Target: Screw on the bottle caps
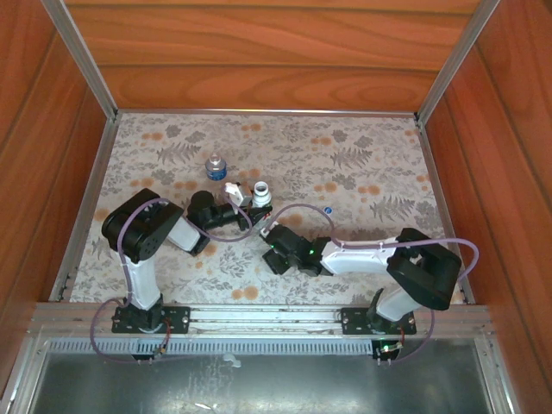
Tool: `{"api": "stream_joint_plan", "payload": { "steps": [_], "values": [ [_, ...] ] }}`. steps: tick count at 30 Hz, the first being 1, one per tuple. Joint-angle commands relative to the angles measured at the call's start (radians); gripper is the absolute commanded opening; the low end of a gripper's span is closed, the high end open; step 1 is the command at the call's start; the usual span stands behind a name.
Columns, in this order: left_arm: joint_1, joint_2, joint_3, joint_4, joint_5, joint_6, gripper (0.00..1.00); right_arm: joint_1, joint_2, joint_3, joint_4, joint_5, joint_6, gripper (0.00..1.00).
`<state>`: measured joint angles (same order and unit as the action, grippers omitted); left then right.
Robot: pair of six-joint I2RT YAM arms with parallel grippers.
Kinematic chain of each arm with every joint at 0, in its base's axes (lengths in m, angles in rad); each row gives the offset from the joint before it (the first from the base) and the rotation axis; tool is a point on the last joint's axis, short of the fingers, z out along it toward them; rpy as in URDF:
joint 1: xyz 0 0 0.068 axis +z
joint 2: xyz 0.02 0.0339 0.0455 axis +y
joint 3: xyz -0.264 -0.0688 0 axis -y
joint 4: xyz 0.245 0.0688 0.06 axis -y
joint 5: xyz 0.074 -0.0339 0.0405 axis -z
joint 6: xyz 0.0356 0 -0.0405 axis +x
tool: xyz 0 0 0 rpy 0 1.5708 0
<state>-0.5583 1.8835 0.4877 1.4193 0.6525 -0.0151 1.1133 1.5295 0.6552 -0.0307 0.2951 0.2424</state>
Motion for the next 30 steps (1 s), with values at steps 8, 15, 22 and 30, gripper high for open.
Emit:
{"api": "stream_joint_plan", "payload": {
  "steps": [8, 15, 22, 30],
  "values": [
    [0.014, -0.012, -0.014, -0.003, 0.012, 0.009, 0.54, 0.008, 0.037, 0.034, -0.024, 0.002, 0.051, 0.59],
    [0.016, -0.009, -0.014, -0.003, 0.013, 0.008, 0.54, 0.009, 0.059, 0.049, -0.055, -0.011, 0.041, 0.56],
    [0.018, -0.008, -0.013, -0.003, 0.014, 0.007, 0.54, 0.009, 0.056, 0.052, -0.064, -0.011, 0.038, 0.49],
    [0.020, -0.006, -0.015, -0.003, 0.015, 0.008, 0.54, 0.013, 0.040, 0.052, -0.075, -0.031, 0.037, 0.44]
  ]
}}
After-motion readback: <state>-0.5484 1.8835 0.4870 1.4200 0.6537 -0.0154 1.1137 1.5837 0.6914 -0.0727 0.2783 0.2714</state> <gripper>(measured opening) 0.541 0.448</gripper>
